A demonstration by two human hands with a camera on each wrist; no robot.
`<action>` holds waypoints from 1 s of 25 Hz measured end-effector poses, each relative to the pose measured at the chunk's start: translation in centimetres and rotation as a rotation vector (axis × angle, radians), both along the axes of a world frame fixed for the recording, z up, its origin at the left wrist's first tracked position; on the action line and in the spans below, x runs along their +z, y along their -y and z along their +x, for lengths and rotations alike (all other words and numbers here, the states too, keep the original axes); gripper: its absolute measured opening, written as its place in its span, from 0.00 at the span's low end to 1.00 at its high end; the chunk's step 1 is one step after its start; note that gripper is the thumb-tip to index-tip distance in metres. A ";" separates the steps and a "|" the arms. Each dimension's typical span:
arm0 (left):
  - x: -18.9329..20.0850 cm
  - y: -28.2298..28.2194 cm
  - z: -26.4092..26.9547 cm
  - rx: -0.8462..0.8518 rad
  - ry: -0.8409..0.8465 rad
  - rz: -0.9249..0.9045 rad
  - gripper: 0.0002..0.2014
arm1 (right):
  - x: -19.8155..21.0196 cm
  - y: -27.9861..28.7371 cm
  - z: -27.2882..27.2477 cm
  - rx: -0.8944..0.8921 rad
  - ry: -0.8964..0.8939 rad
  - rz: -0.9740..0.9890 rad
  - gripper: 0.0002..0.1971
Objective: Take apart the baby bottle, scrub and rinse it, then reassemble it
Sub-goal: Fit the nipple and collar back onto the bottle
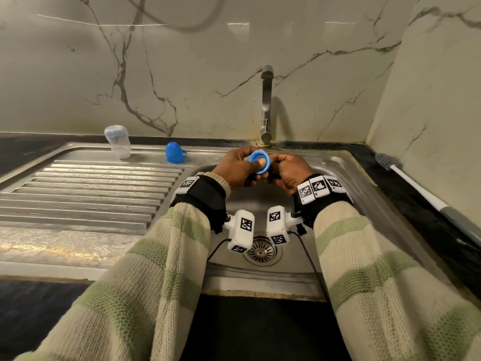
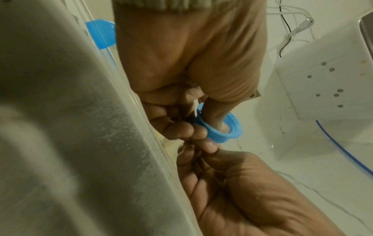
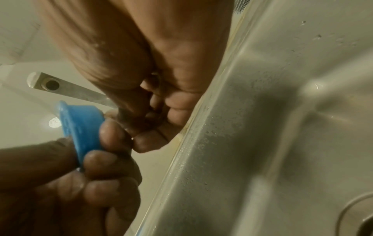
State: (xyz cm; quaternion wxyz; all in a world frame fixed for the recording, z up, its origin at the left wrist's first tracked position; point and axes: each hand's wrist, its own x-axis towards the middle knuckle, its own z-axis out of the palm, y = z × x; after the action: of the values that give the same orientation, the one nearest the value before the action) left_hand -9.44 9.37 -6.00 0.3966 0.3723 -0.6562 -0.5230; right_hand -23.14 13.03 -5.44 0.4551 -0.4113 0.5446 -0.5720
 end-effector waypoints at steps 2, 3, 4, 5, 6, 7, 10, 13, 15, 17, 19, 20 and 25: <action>0.1 0.1 -0.3 0.033 0.038 -0.038 0.03 | 0.1 0.2 0.1 -0.033 0.004 0.004 0.14; 0.1 0.1 -0.3 0.046 0.048 -0.045 0.03 | 0.1 0.2 0.2 -0.048 0.004 0.006 0.15; 0.1 0.1 -0.3 0.047 0.043 -0.036 0.03 | 0.2 0.1 0.3 -0.059 0.001 0.009 0.16; 0.2 -0.1 -0.3 0.029 0.018 -0.008 0.03 | 0.0 0.2 0.2 -0.065 0.004 0.007 0.16; 0.2 -0.2 -0.2 -0.006 -0.019 0.035 0.04 | -0.1 0.3 0.2 -0.072 0.015 0.004 0.16; 0.3 -0.5 -0.2 -0.043 -0.048 0.075 0.05 | -0.3 0.5 0.0 -0.080 0.028 0.004 0.16; 0.4 -0.6 -0.4 -0.007 -0.039 0.090 0.05 | -0.4 0.7 -0.2 -0.084 0.046 0.010 0.14; 0.4 -0.4 -0.5 0.065 0.037 0.038 0.04 | -0.3 0.6 0.0 -0.061 0.031 0.009 0.11; 0.4 -0.4 -0.6 0.078 0.046 0.020 0.04 | -0.3 0.5 0.0 -0.049 0.057 0.000 0.12; 0.5 -0.5 -0.5 0.069 0.015 0.051 0.04 | -0.5 0.7 -0.1 -0.022 0.106 -0.019 0.13; 0.4 -0.5 -0.4 0.047 -0.002 0.082 0.05 | -0.6 0.7 -0.2 0.006 0.094 -0.026 0.12; 0.2 -0.3 -0.3 0.055 0.001 0.084 0.07 | -0.6 0.7 -0.2 0.005 0.059 -0.011 0.11; -1.2 1.1 0.1 0.235 0.101 -0.071 0.09 | -0.2 0.9 0.3 0.007 -0.062 0.115 0.15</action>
State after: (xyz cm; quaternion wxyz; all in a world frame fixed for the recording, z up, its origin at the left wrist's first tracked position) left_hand -9.36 8.30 -7.17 0.4346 0.4581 -0.6453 -0.4300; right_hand -22.87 12.13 -5.68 0.4630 -0.4036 0.5890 -0.5252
